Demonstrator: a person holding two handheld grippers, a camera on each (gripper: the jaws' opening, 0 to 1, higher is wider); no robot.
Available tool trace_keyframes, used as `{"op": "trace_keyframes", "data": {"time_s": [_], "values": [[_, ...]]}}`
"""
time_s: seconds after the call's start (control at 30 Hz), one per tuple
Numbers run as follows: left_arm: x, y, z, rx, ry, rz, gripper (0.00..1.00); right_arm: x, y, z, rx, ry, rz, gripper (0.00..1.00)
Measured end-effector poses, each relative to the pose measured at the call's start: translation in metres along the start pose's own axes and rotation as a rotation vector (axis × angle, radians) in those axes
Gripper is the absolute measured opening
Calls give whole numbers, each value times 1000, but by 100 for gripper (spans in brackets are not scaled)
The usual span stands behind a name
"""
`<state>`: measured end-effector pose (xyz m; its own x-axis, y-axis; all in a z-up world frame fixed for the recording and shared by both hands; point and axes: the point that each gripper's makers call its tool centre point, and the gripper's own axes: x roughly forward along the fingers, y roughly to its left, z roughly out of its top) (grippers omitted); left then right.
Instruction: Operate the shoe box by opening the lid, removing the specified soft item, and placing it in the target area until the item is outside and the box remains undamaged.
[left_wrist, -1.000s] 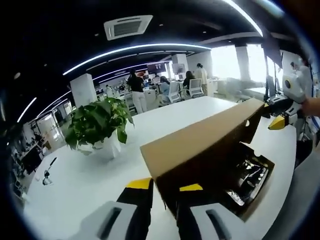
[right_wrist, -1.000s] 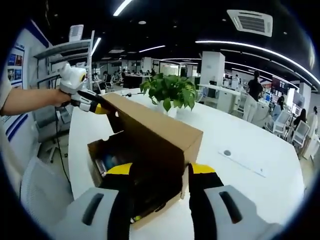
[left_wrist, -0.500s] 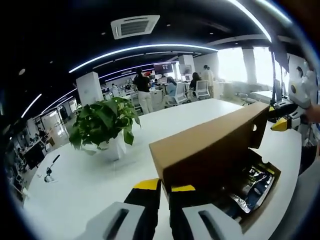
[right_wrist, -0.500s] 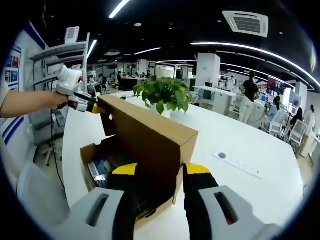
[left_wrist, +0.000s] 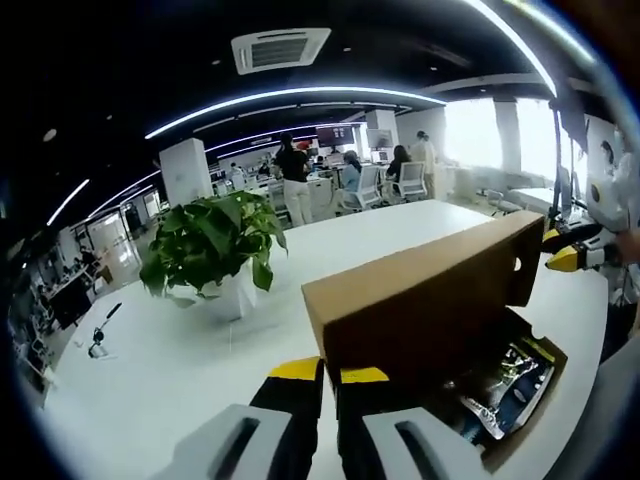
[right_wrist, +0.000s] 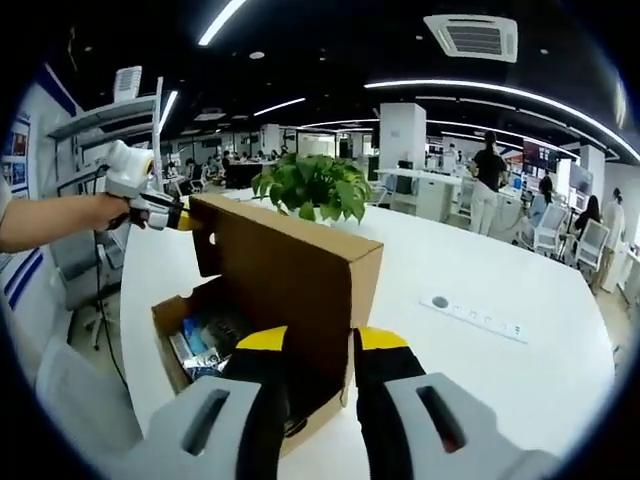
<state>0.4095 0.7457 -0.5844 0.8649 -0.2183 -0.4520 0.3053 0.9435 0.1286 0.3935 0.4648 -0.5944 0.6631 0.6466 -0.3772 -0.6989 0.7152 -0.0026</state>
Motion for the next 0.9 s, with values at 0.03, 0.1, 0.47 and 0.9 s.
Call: {"op": "trace_keyframes", "data": {"time_s": [0.03,0.1,0.47,0.9], "values": [[0,0,0,0,0,0,3,0,-1,-4,0,7,-5,21],[3,2,1,0,1,0,3,1,-2,-12,1,22,-10,21],[9,5,3,-9,0,1,3,9,-17,-40,-23,76,-51,12],[21,8,7,-11,-3,2,3,28,-19,-58,-71,136,-51,8]]}}
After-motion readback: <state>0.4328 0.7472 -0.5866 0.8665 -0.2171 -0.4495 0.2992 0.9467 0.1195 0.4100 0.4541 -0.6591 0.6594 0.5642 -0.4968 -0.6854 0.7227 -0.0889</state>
